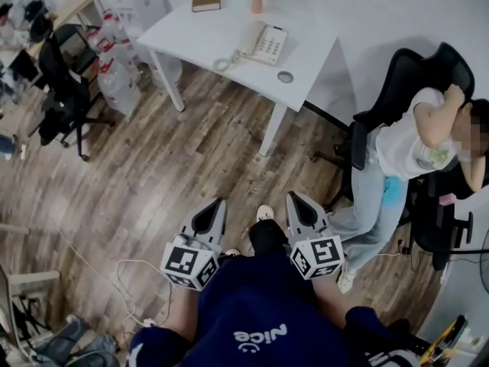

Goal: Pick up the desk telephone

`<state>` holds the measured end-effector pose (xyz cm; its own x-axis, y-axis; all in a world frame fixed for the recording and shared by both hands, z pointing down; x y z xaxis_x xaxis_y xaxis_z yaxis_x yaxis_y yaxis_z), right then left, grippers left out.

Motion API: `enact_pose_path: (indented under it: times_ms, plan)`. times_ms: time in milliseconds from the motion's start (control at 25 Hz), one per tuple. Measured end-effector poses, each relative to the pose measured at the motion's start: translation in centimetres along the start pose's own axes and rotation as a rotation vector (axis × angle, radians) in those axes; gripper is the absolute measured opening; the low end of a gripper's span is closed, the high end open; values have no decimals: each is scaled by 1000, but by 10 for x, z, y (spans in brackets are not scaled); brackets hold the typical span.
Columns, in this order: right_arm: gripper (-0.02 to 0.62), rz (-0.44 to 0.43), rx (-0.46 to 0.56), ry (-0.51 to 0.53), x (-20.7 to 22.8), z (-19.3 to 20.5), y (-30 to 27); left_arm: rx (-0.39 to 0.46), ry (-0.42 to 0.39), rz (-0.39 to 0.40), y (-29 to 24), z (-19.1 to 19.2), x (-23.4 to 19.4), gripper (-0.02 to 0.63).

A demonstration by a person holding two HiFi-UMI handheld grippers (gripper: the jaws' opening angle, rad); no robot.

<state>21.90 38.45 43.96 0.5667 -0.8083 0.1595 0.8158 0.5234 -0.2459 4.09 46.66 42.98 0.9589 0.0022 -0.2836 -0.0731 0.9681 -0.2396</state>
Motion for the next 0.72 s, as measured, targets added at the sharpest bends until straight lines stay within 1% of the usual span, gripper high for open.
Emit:
enact_pose_path:
  times_ms: [120, 360, 520, 720]
  plan:
    - [23, -34, 2, 10, 29, -13, -24, 2, -7, -10, -35, -10, 3, 17]
    - [23, -54, -1, 15, 99, -34, -58, 0, -6, 2, -115, -30, 19, 17]
    - [23, -48, -11, -15, 145, -39, -72, -31, -17, 12, -158, -29, 34, 17]
    - [23, -56, -25, -34, 184, -42, -83, -73, -1, 2, -195, -23, 45, 17]
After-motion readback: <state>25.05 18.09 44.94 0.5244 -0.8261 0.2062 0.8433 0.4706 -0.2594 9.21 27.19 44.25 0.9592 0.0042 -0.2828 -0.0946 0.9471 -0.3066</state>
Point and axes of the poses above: the fingertips, and each gripper's own axes: y backward along the fingers, x to its right, z out of its underside, the point moved 4 cm from there along y, backward along the fingers, and after that the axes turned 8 degrees about -z, right-handed, at the moved point
